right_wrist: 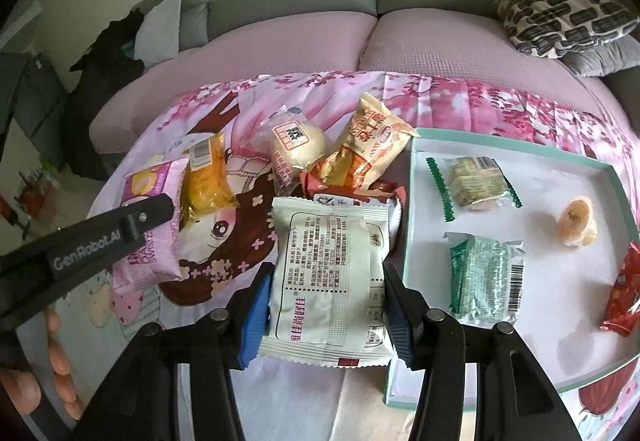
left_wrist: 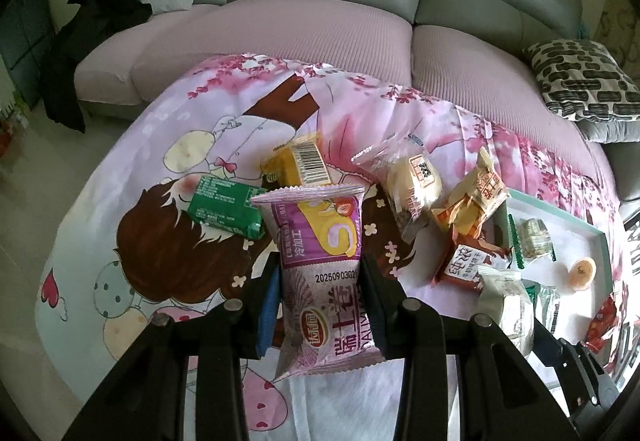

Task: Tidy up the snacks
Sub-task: 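Carry the pink packet and white bread packet over the tray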

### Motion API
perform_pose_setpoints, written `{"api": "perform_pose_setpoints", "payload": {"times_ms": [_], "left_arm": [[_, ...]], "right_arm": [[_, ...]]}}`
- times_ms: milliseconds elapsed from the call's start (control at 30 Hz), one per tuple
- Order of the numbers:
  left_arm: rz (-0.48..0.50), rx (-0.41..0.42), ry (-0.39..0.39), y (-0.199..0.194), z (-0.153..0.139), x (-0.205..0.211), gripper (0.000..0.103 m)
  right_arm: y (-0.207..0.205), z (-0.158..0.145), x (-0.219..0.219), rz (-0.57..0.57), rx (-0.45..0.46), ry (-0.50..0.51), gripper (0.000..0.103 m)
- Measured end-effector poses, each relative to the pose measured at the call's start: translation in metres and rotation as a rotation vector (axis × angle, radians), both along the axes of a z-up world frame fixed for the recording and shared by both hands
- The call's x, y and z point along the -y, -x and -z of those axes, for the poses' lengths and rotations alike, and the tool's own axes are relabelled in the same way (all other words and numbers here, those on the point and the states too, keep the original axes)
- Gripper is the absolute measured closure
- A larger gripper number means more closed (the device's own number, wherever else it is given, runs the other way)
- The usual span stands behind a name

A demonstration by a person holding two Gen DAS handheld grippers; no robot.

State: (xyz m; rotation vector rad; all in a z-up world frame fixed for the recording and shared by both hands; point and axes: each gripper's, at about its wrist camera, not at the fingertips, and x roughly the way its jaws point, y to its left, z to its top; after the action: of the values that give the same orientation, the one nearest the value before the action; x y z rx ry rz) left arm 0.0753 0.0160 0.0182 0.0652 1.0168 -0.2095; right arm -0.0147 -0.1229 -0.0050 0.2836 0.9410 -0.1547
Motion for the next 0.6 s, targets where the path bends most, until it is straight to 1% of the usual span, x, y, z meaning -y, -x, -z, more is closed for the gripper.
{"api": "perform_pose_setpoints", "payload": {"times_ms": [133,267,400,500,600], "left_arm": [[0.013,0.016,-0.010,0.003,-0.004,0.005,0.063],[0.034,0.047,-0.005,0.009,-0.012,0.015,0.063],[0.058,0.075,0.022,0.017,-0.022,0.028,0.063],[0.098,0.089,0.037,0.025,-0.027,0.045,0.063],[0.158,0.098,0.048,0.034,-0.030,0.066,0.063]], "right_arm": [[0.002,-0.001,0.006,0.015,0.002,-0.019,0.048],[0.009,-0.009,0.025,0.055,0.037,-0.047,0.048],[0.021,-0.014,0.058,0.157,0.049,-0.061,0.048],[0.031,-0.015,0.085,0.233,0.047,-0.078,0.048],[0.044,-0.016,0.111,0.307,0.051,-0.081,0.048]]}}
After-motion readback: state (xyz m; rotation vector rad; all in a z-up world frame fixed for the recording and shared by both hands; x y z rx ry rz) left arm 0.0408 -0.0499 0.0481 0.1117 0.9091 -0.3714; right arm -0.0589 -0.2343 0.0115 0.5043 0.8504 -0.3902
